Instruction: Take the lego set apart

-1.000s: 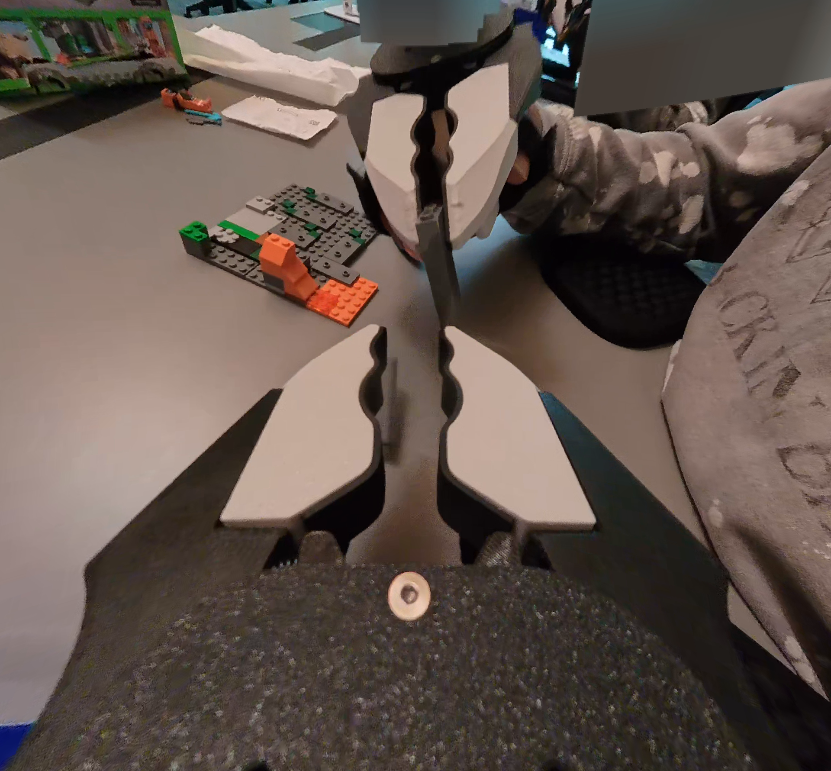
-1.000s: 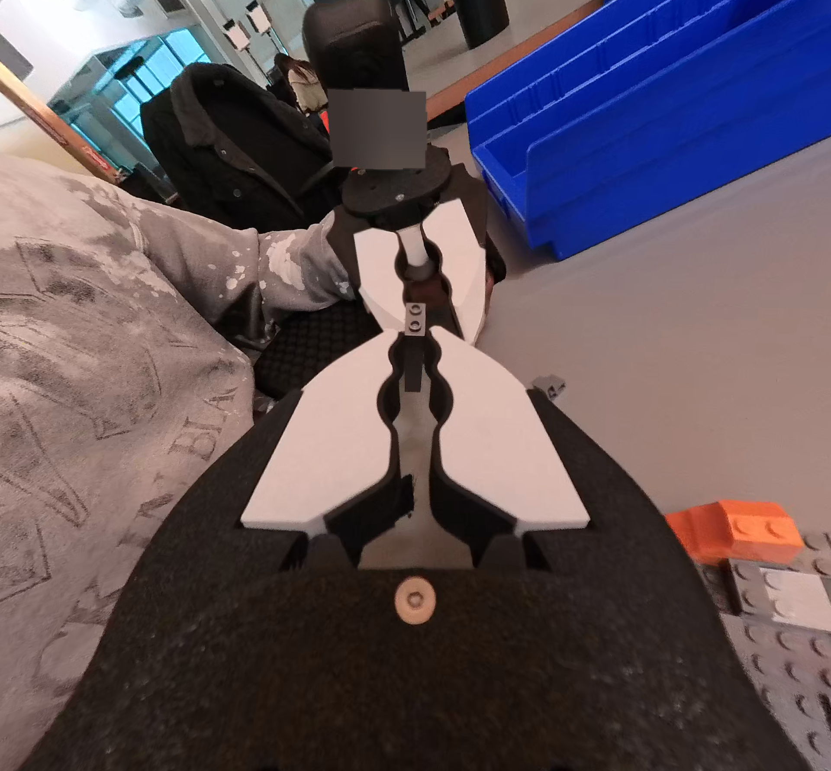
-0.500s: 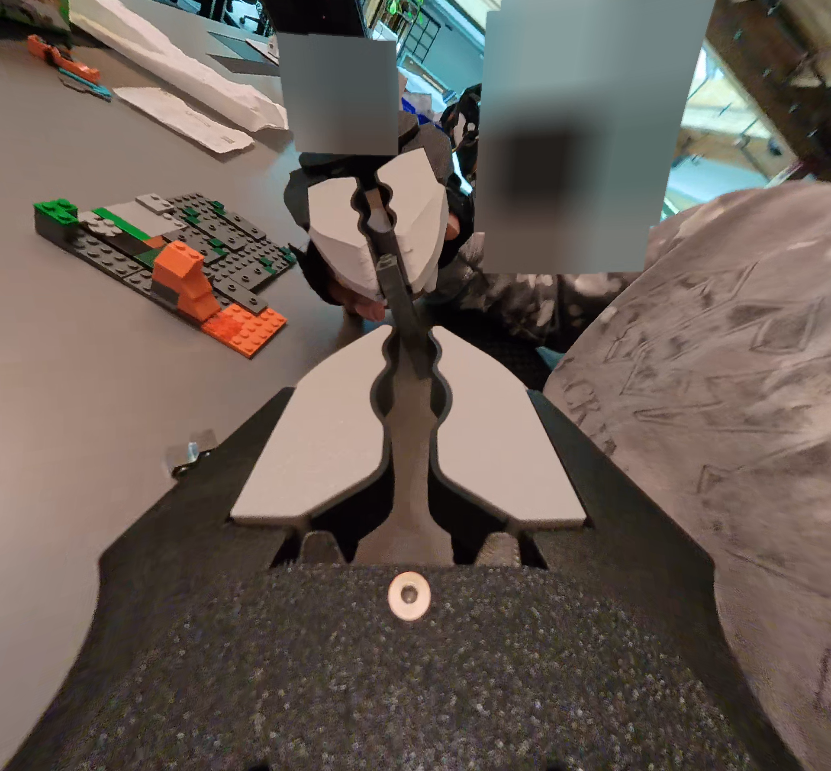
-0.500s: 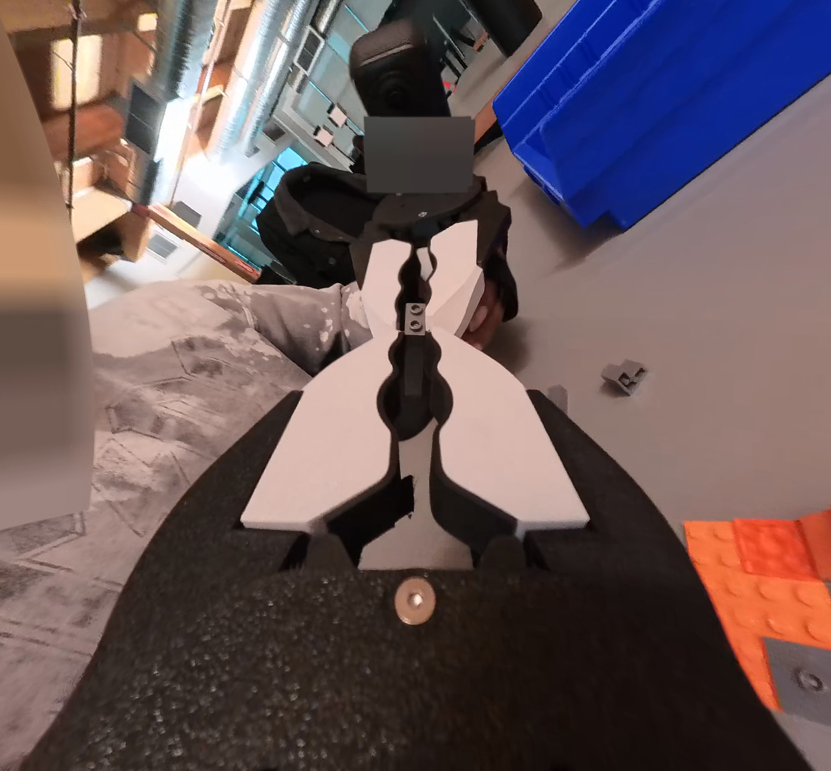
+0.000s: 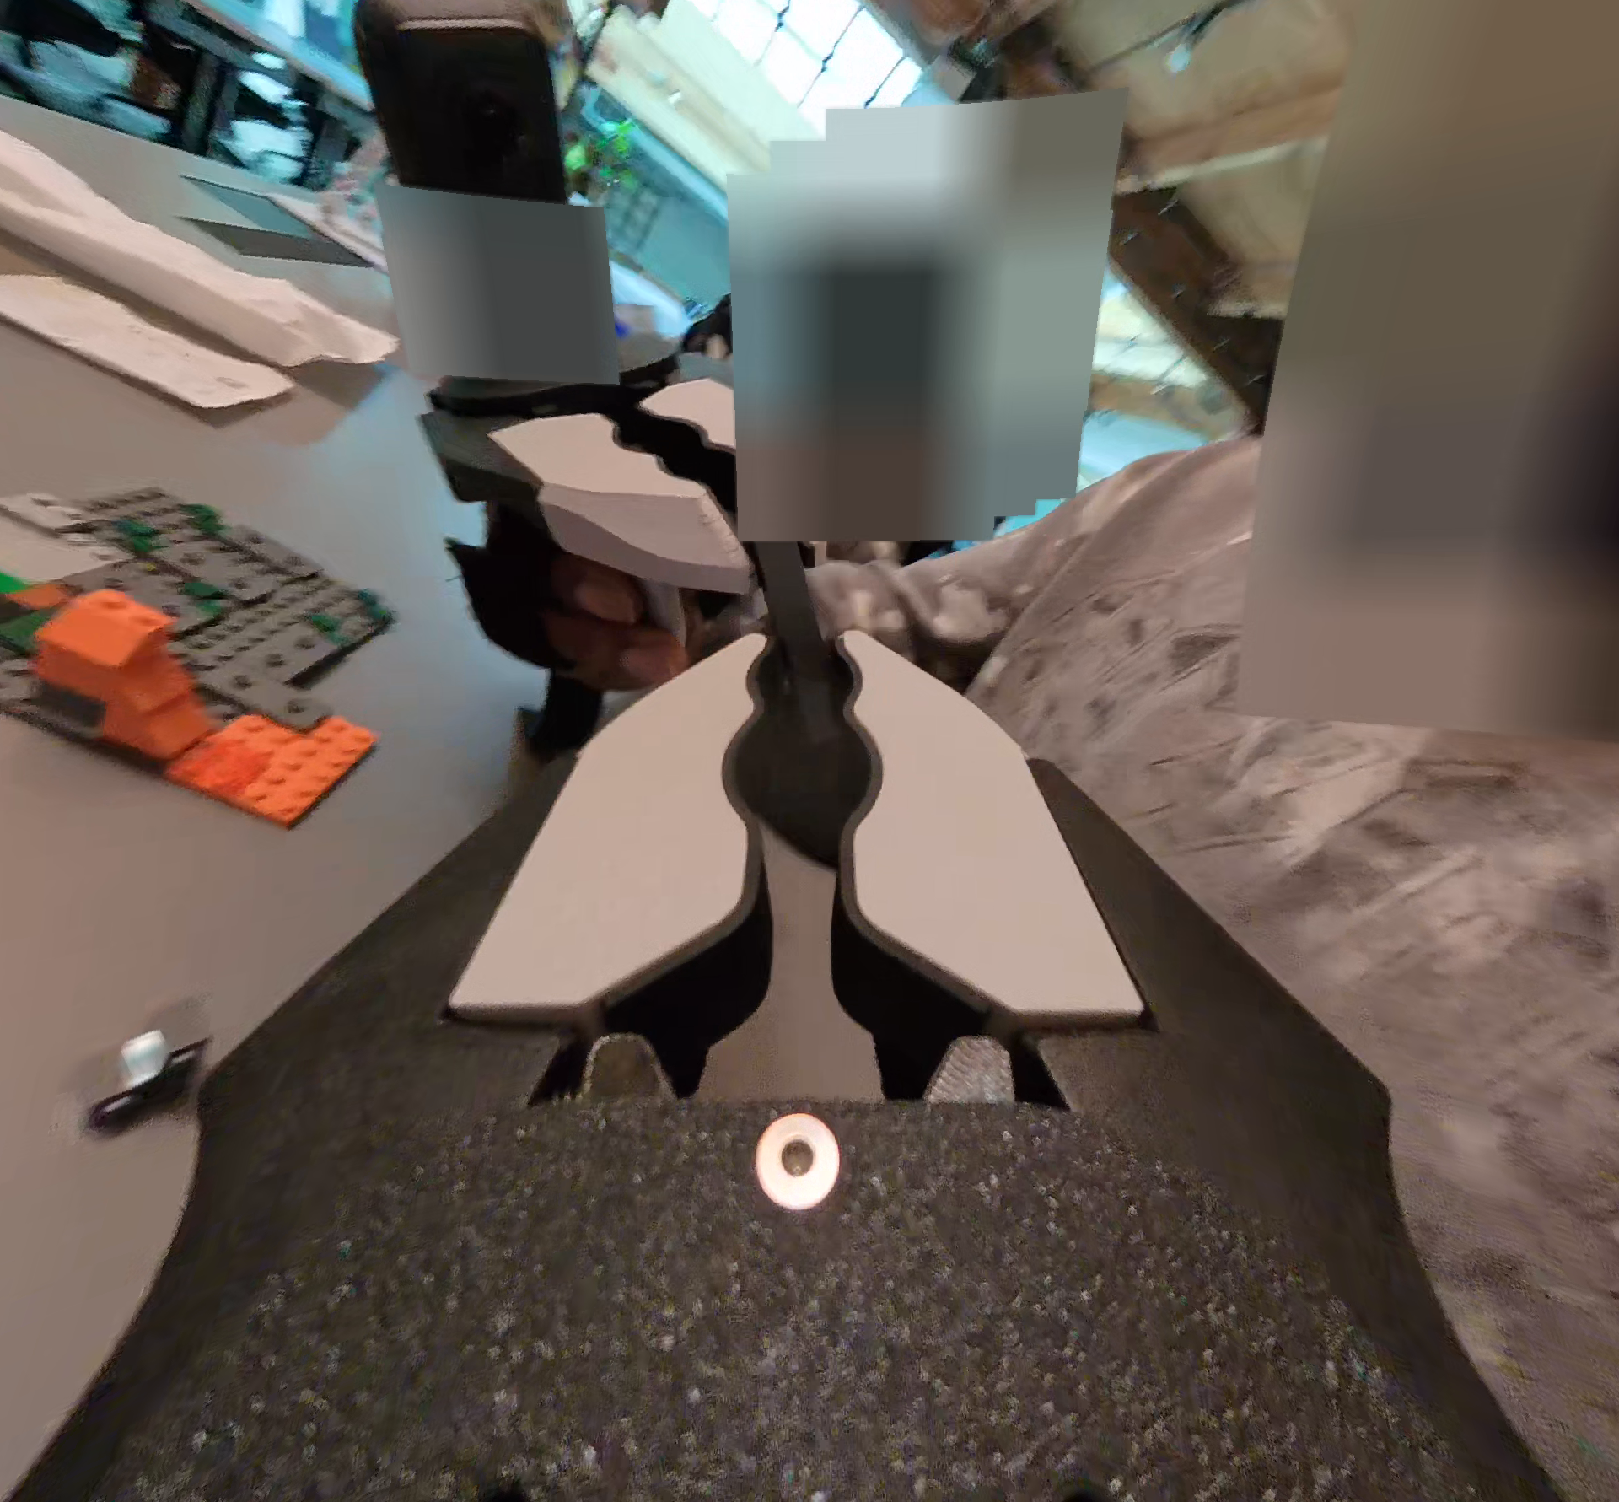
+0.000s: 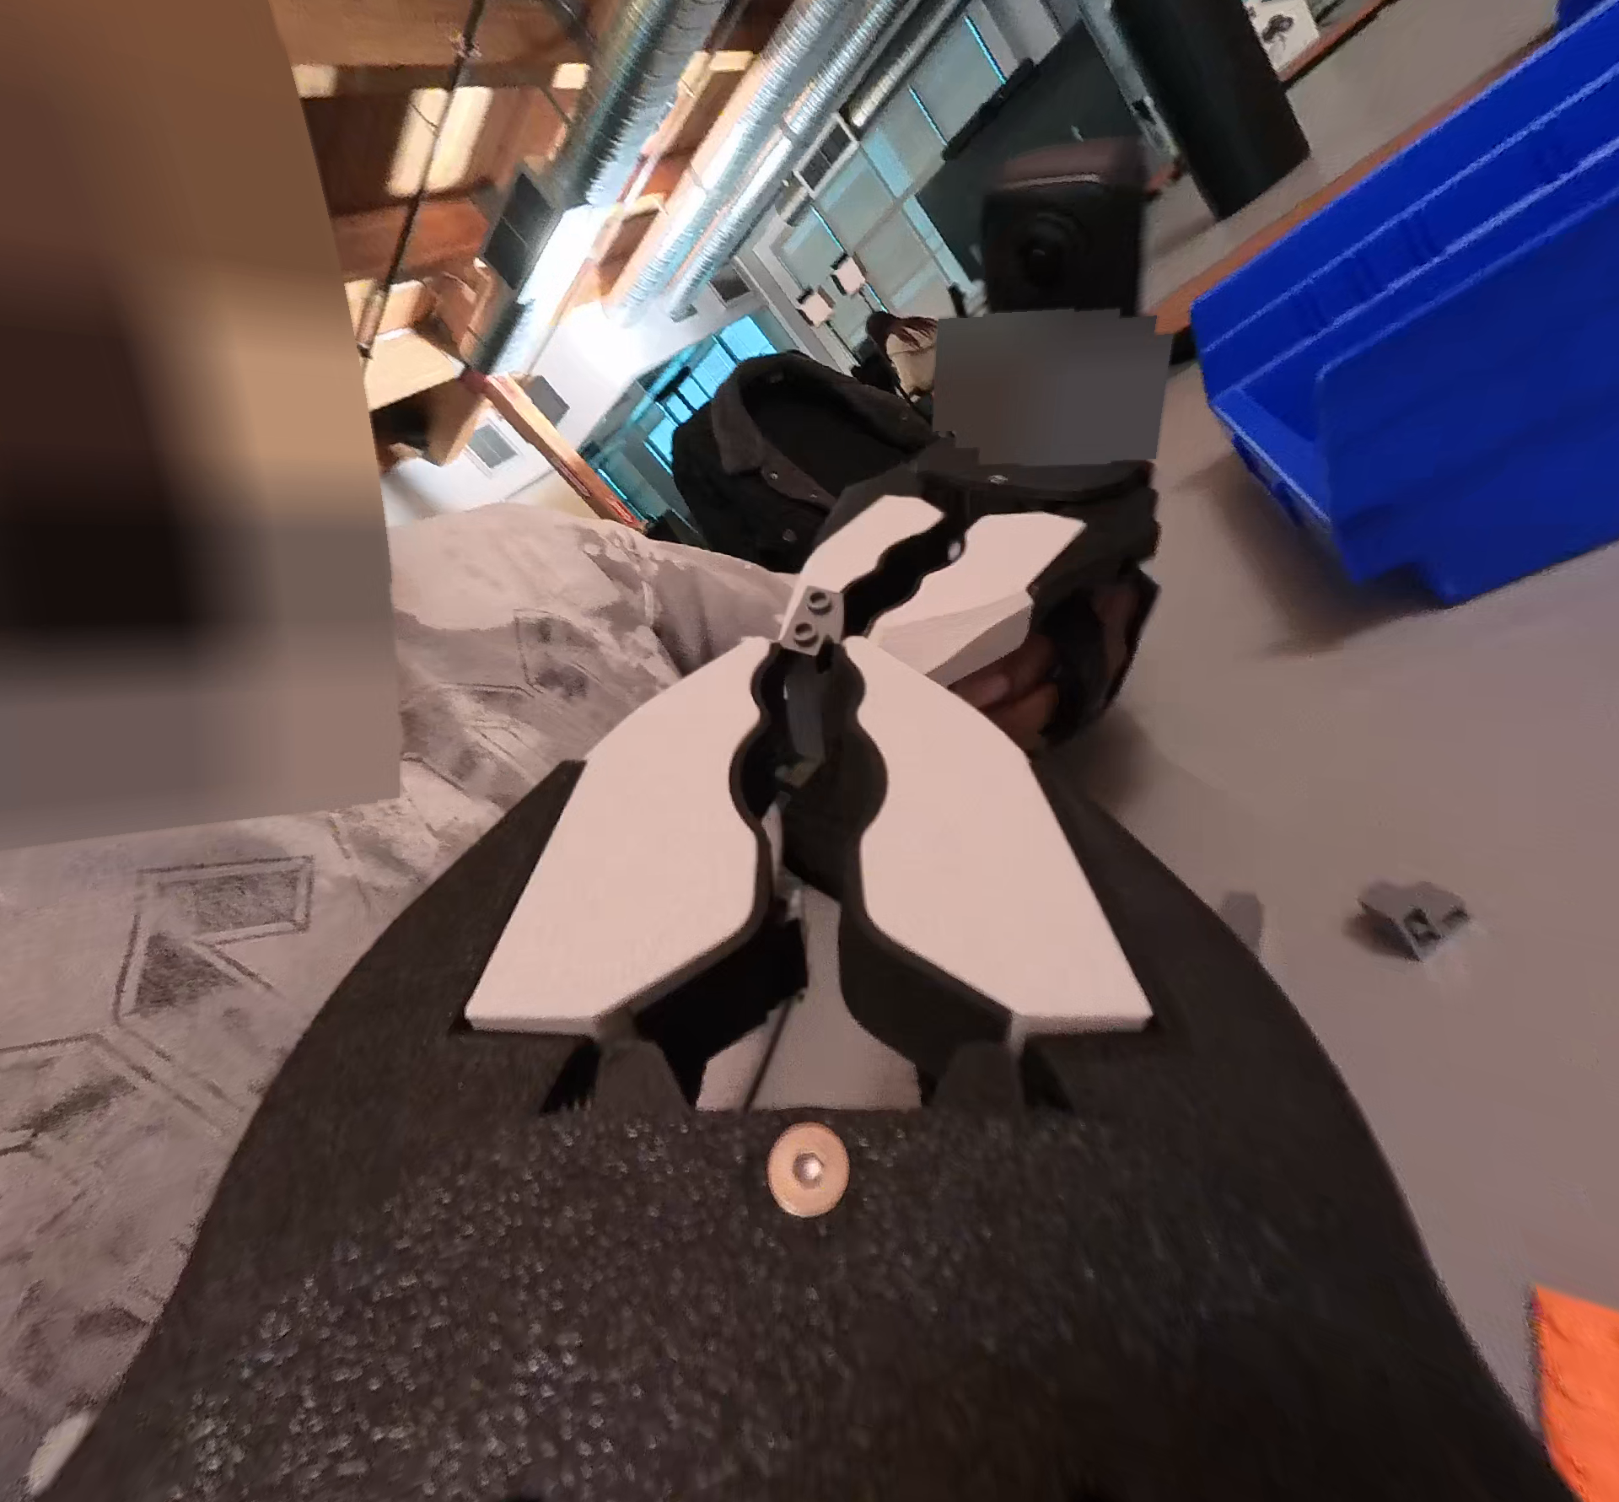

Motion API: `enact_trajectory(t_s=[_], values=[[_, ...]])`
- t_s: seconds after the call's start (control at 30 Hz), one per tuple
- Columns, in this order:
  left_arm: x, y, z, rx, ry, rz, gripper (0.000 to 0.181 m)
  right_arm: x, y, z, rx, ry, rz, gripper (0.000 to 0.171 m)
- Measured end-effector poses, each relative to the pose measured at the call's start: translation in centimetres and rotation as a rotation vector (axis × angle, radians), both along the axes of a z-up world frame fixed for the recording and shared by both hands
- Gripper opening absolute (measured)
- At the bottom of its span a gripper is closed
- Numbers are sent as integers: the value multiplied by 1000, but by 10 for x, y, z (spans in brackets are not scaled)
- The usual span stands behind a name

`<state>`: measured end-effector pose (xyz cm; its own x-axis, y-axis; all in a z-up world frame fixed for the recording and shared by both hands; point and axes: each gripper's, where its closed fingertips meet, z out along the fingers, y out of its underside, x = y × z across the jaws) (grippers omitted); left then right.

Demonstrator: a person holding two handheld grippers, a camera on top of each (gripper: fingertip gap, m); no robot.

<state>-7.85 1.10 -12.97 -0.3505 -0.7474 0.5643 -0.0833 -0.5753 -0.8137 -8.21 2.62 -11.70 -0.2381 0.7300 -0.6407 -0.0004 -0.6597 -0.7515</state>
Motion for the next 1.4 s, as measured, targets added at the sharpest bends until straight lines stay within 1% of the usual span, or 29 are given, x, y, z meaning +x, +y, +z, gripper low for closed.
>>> enact_trajectory(t_s=[0.13, 0.2, 0.27, 0.3, 0.37, 0.43, 0.5, 0.53, 0.57, 0.63, 0.7, 0.73, 0.83, 0.9, 0.93, 0.97, 1.03, 1.1, 1.17, 1.23, 1.33, 1.37, 1.4], values=[[1, 16, -20, 231, 146, 163, 9, -1, 14, -16, 68, -102, -104, 9], [-2, 24, -22, 333, 196, 226, 8, 1, 17, -19, 123, -147, -138, 10], [-14, 40, -14, 433, 230, 324, 8, 6, 25, -24, 202, -214, -201, 18], [-24, 54, -9, 494, 262, 407, 8, 9, 28, -29, 252, -268, -225, 20], [-53, 91, -1, 633, 370, 625, 8, 14, 33, -50, 362, -442, -254, 20], [-94, 129, 1, 776, 537, 852, 9, 14, 31, -77, 455, -620, -232, 20], [-134, 157, -4, 821, 705, 1010, 9, 10, 26, -101, 506, -750, -194, 21], [-151, 166, -10, 814, 772, 1058, 8, 7, 23, -110, 522, -793, -170, 21], [-162, 172, -19, 786, 836, 1066, 8, 5, 20, -117, 537, -826, -149, 20], [-177, 180, -38, 710, 923, 1058, 8, 2, 17, -124, 560, -855, -130, 20], [-179, 179, -49, 665, 950, 1010, 19, 0, 15, -126, 562, -858, -123, 19], [-179, 180, -49, 667, 951, 1015, 23, 0, 15, -128, 564, -865, -123, 19], [-174, 179, -38, 721, 908, 1028, 32, 1, 17, -135, 586, -909, -132, 20], [-165, 173, -23, 767, 836, 1028, 30, 1, 19, -142, 610, -953, -134, 20], [-157, 166, -15, 796, 787, 1009, 29, 2, 19, -146, 627, -980, -136, 15], [-145, 156, -6, 828, 732, 970, 26, 2, 20, -149, 647, -1002, -136, 9], [-118, 128, 9, 893, 614, 849, 22, 1, 19, -149, 682, -1011, -128, 8], [-90, 94, 12, 950, 529, 679, 21, 0, 16, -145, 716, -991, -116, 8], [-68, 62, 0, 977, 518, 492, 25, -4, 15, -132, 735, -914, -128, 8], [-55, 42, -25, 982, 583, 344, 31, -7, 15, -116, 796, -856, -156, 8], [-41, 27, -55, 975, 642, 216, 32, -12, 11, -98, 866, -793, -178, 8], [-38, 22, -63, 966, 656, 172, 30, -14, 9, -95, 877, -783, -178, 8], [-35, 19, -71, 977, 675, 145, 25, -16, 7, -94, 885, -782, -176, 8]])
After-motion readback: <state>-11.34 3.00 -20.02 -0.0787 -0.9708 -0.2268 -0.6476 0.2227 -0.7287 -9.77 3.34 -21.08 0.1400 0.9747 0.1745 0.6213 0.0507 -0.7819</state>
